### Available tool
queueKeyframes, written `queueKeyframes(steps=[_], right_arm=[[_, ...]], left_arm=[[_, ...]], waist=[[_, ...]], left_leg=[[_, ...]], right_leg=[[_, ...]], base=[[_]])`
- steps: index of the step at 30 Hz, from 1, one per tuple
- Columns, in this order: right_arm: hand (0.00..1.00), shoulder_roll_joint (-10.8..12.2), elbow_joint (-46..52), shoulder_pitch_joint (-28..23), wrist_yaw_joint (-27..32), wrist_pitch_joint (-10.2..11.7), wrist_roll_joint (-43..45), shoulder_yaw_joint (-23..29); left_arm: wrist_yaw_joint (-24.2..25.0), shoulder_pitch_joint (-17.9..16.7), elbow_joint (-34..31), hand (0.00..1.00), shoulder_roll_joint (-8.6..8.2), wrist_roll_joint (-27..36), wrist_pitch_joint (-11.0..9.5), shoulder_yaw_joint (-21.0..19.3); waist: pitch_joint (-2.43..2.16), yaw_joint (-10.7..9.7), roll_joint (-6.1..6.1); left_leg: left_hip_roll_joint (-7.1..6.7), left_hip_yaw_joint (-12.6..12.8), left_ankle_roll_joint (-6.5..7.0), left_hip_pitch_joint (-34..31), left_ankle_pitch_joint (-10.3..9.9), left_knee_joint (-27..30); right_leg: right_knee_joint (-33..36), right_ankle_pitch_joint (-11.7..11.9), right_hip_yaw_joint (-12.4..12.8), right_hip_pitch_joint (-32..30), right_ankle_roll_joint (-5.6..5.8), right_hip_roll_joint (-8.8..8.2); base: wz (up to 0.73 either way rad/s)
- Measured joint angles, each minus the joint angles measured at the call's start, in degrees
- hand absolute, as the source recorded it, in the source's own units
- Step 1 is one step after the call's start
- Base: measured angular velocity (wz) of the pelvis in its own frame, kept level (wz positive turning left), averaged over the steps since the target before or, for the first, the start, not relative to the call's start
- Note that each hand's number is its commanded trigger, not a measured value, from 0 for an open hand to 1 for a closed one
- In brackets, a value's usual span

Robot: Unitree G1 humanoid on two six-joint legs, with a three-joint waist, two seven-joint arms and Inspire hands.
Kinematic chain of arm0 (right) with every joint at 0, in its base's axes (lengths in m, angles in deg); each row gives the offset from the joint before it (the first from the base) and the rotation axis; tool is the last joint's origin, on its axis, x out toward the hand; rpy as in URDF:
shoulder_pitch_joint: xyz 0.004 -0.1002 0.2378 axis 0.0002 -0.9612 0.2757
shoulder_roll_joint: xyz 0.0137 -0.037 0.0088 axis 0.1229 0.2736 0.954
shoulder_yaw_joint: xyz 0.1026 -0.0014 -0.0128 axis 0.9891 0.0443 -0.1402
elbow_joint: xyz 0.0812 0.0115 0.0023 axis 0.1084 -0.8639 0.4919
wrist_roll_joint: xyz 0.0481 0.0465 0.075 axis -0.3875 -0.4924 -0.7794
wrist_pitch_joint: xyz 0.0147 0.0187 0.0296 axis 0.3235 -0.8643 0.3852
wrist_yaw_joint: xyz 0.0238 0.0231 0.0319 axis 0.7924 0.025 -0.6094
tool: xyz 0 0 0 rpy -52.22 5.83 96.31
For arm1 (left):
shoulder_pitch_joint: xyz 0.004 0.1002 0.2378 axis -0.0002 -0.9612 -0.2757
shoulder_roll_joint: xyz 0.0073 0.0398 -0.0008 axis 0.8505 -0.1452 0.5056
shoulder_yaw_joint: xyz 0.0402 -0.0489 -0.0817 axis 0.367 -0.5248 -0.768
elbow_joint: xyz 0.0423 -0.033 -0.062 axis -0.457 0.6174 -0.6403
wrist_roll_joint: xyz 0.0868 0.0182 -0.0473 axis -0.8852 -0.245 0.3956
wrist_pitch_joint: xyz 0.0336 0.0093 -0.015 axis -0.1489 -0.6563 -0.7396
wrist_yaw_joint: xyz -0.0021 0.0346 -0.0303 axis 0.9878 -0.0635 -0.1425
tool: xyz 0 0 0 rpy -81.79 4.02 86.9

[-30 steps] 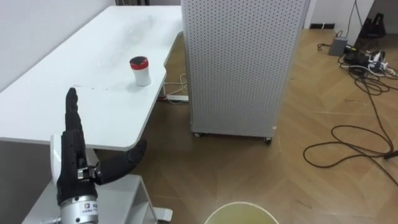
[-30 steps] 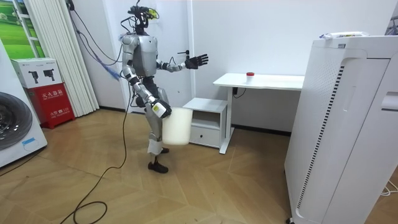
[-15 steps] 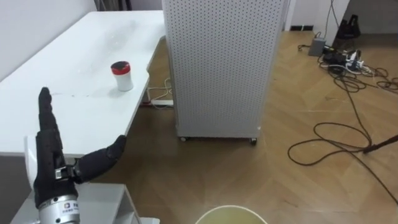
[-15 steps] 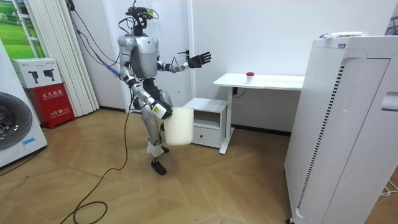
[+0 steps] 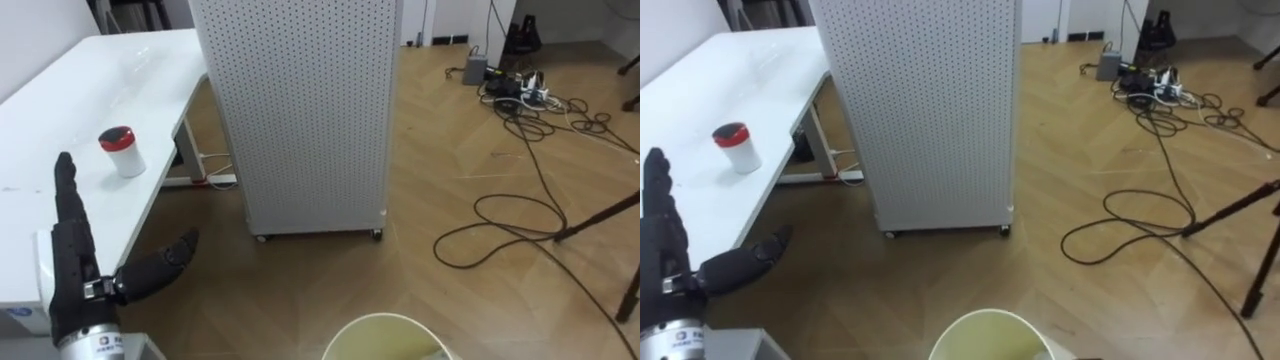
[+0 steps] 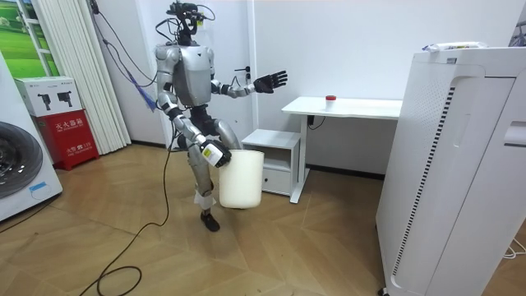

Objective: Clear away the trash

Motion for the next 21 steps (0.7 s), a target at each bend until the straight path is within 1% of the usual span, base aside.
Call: queueKeyframes(steps=[1,2,3,4,5,6,8,10,11,15,17,18,19,21], right_arm=[[1.0,-0.06,0.0,0.01,0.07,0.0,0.0,0.09],[1.0,0.02,-0.02,0.02,0.33,-0.01,-0.08,0.09],[1.0,0.3,-0.08,-0.02,0.47,-0.07,-0.14,0.05],[1.0,0.7,-0.07,-0.09,0.53,-0.02,-0.21,0.01],[1.0,0.73,-0.07,-0.07,0.55,-0.01,-0.2,0.01],[1.0,0.73,-0.07,-0.08,0.6,-0.01,-0.15,0.01],[1.0,0.7,-0.08,-0.09,0.66,0.0,-0.15,-0.1],[1.0,0.7,-0.04,-0.08,0.67,0.0,-0.16,-0.21],[1.0,0.7,0.16,-0.05,0.66,0.0,-0.16,-0.21],[1.0,0.7,1.72,-0.11,0.6,-0.03,1.24,-0.2],[1.0,0.71,2.1,-0.11,0.51,-0.03,2.23,-0.15],[1.0,0.74,2.1,-0.16,0.49,-0.03,2.43,-0.16],[1.0,0.74,2.09,-0.18,0.53,-0.09,2.51,-0.14],[1.0,0.67,2.07,-0.14,0.49,-0.14,2.56,-0.15]], left_arm=[[-0.05,0.0,0.0,0.0,0.0,0.0,0.0,-0.19],[-0.05,-0.13,0.0,0.0,-0.04,-0.01,-0.01,-0.46],[-0.02,-0.34,0.07,0.0,-0.05,-0.02,-0.01,-0.64],[-0.02,-0.68,0.08,0.0,-0.19,0.01,0.0,-0.95],[0.05,-0.65,0.09,0.0,-0.2,-0.01,0.01,-0.94],[0.25,-0.65,0.09,0.0,-0.18,0.0,0.0,-0.97],[0.27,-0.7,0.09,0.0,-0.18,-0.39,0.02,-1.01],[0.27,-0.7,0.08,0.0,-0.18,-0.69,0.05,-0.97],[0.22,-0.7,0.08,0.0,-0.16,-0.65,0.05,-0.98],[0.23,-0.69,0.04,0.0,-0.11,-0.65,0.05,-0.98],[0.23,-0.68,-0.09,0.0,-0.11,-0.67,0.05,-0.98],[0.22,-0.69,-0.4,0.0,-0.12,-0.65,0.05,-0.98],[0.22,-0.68,-0.71,0.0,-0.12,-0.65,0.05,-0.98],[0.17,-0.68,-1.1,0.0,-0.12,-0.69,0.05,-0.93]], waist=[[-0.12,0.08,0.18],[-0.27,0.48,0.29],[-0.43,0.91,-0.01],[-0.79,0.92,-0.62],[-0.8,0.8,-0.74],[-0.84,0.97,-0.8],[-0.85,1.32,-0.83],[-0.81,1.37,-0.93],[-0.79,1.47,-1.01],[-0.77,1.2,-1.04],[-0.77,0.84,-1.03],[-0.78,0.29,-1.03],[-0.76,-0.08,-0.98],[-0.77,-0.19,-0.98]], left_leg=[[-1.21,-0.05,0.17,0.01,1.56,-6.08],[-2.64,-0.32,1.0,0.05,5.58,-9.64],[-3.16,-0.96,1.42,0.59,6.63,-10.33],[-4.39,-1.65,1.46,1.84,7.06,-11.76],[-4.93,-1.84,1.54,2.1,7.1,-12.22],[-5.5,-2.32,1.57,2.47,7.07,-12.74],[-6.75,-3.78,1.59,3.73,7.02,-14.13],[-7.05,-4.45,1.56,4.85,6.96,-14.9],[-7.67,-4.71,1.57,5.35,6.91,-15.3],[-7.91,-5.69,1.51,5.37,6.82,-15.44],[-8.02,-6.14,1.48,5.34,6.79,-15.45],[-8.29,-6.65,1.48,5.34,6.79,-15.45],[-8.5,-7.14,1.48,5.36,6.78,-15.45],[-8.69,-7.1,1.49,5.4,6.77,-15.45]], right_leg=[[-0.25,-0.14,0.33,0.11,0.47,-0.04],[-0.19,-0.51,1.05,0.12,1.14,-0.21],[-0.19,-0.7,1.74,0.1,1.52,-0.57],[-0.64,-0.71,2.18,0.06,2.37,-1.34],[-1.11,-0.65,2.14,0.01,2.73,-1.59],[-1.97,-0.26,2.15,0.34,3.42,-1.81],[-3.6,0.33,2.26,1.67,4.3,-2.07],[-5.05,0.49,2.59,3.09,4.58,-2.2],[-5.8,0.53,2.8,3.68,4.64,-2.24],[-6.44,0.58,2.92,4.26,4.7,-2.11],[-6.74,0.59,2.48,4.93,4.7,-2.03],[-7.51,0.6,1.81,5.58,4.7,-1.97],[-7.9,0.6,1.76,6.04,4.71,-1.91],[-8.22,0.6,1.76,6.43,4.71,-1.98]], base=[[-0.25],[-0.25],[-0.25],[-0.13],[-0.05],[0.0],[-0.05],[0.0],[-0.04],[0.02],[0.15],[0.3],[0.31],[0.14]])
